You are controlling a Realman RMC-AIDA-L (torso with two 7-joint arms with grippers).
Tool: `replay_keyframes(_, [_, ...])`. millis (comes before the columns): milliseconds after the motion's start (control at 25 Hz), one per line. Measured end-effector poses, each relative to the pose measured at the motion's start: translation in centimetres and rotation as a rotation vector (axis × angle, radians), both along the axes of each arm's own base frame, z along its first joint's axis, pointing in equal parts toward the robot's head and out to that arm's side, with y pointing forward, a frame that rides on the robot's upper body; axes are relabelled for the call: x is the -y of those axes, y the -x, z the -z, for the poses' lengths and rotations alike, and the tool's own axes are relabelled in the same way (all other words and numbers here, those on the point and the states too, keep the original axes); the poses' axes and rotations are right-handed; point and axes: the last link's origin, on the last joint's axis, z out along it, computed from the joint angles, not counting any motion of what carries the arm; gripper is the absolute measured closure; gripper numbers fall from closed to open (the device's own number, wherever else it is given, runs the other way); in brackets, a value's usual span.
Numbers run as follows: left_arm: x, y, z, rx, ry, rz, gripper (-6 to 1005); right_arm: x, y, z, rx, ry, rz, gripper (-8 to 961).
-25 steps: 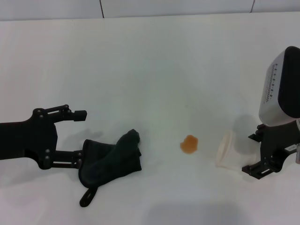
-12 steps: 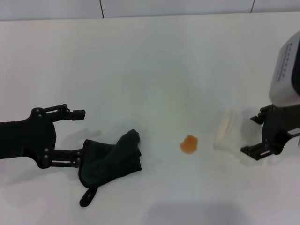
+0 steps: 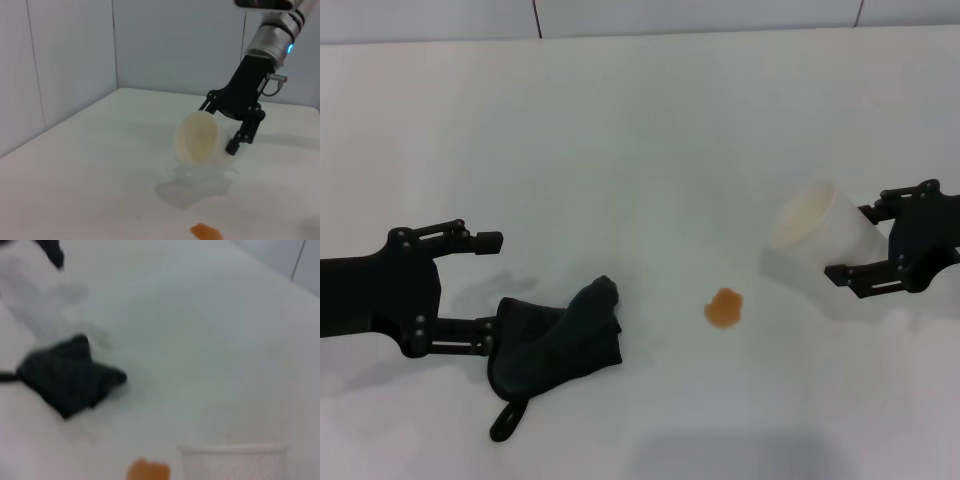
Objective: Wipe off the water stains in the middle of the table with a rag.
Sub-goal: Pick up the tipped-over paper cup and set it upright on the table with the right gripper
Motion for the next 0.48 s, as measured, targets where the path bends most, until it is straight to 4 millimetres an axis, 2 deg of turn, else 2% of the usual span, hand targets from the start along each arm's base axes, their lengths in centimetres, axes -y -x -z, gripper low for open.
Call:
replay_keyframes(200, [-0.2, 0.0, 0.0, -0.003, -0.008, 0.001, 126, -0.1, -2.5, 0.2, -0.189, -0.027, -0.027, 200])
replay_keyframes(480, [-0.5, -0.1, 0.0, -0.007, -0.021, 0.000, 127, -0.2, -5.4, 1.4, -0.323, -0.088, -0.053, 201])
